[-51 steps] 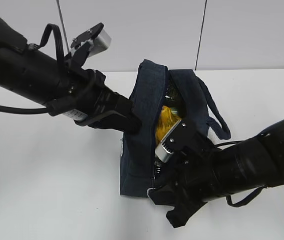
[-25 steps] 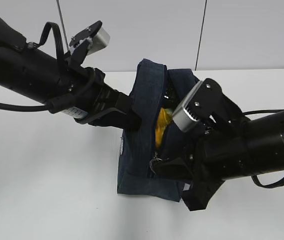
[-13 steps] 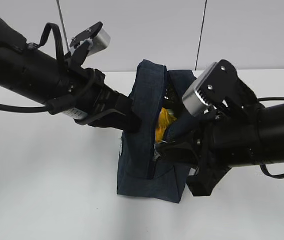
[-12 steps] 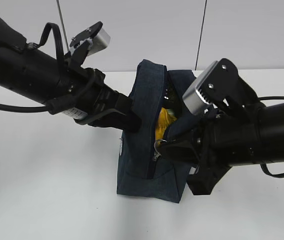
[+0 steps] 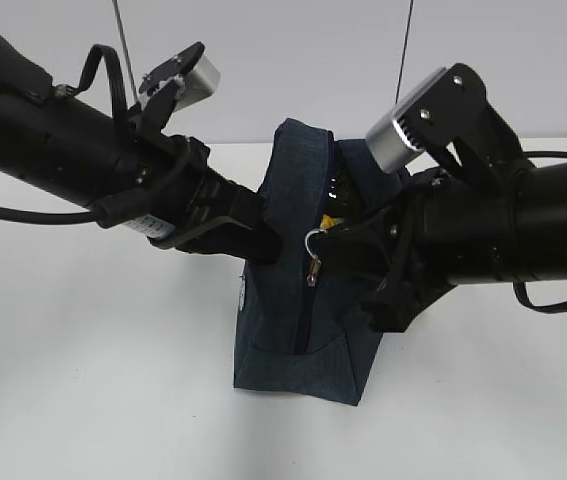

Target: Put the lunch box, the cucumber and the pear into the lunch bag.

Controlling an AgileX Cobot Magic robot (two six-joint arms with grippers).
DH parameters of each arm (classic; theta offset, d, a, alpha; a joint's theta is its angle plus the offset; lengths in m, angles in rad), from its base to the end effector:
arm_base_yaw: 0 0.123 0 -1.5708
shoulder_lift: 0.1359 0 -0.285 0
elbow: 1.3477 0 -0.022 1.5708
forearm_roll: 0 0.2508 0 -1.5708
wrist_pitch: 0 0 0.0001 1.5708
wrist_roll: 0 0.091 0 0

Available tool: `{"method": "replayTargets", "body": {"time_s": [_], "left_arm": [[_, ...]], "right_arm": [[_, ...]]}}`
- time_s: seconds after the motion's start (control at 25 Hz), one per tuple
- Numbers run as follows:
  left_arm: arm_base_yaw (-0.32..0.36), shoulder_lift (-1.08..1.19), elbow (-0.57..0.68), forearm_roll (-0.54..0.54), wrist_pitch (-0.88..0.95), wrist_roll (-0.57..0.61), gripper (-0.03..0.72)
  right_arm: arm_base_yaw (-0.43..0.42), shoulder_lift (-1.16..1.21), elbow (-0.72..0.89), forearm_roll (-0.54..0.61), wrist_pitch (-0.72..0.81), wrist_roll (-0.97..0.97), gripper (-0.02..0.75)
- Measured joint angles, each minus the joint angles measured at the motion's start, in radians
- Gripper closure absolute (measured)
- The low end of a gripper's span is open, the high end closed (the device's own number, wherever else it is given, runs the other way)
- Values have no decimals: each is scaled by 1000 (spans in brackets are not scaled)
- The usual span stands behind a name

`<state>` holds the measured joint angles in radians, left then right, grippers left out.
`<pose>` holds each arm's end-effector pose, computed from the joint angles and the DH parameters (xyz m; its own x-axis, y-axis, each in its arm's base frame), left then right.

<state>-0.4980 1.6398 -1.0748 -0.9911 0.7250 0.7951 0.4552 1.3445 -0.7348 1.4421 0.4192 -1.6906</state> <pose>0.2711 -0.2049 0.2456 -0.7422 0.3496 -0.5718 0.6477 0.5933 -0.4780 0.2283 0.1527 0.2551 -0.2936 -0.4061 -0.8654 -0.8085 0.5885 -0.0019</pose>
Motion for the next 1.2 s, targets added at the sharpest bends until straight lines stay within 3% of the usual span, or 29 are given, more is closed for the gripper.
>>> {"method": "replayTargets", "body": {"time_s": [0.48,0.8,1.04,1.2], "left_arm": [[0,-3,-3,-16,-10,1,703],[0,-4,-6,-12,-32,1,703],[0,-4,-6,-7,-30,2,699],[0,-4,-6,-7,-29,2,657]], "right_arm": [[0,13,-82,66,-67,0,732],[0,18,-93,82,3,66,732],[0,18,-94,-66,59,236,732],[0,18,-96,-127,76,302,732]]}}
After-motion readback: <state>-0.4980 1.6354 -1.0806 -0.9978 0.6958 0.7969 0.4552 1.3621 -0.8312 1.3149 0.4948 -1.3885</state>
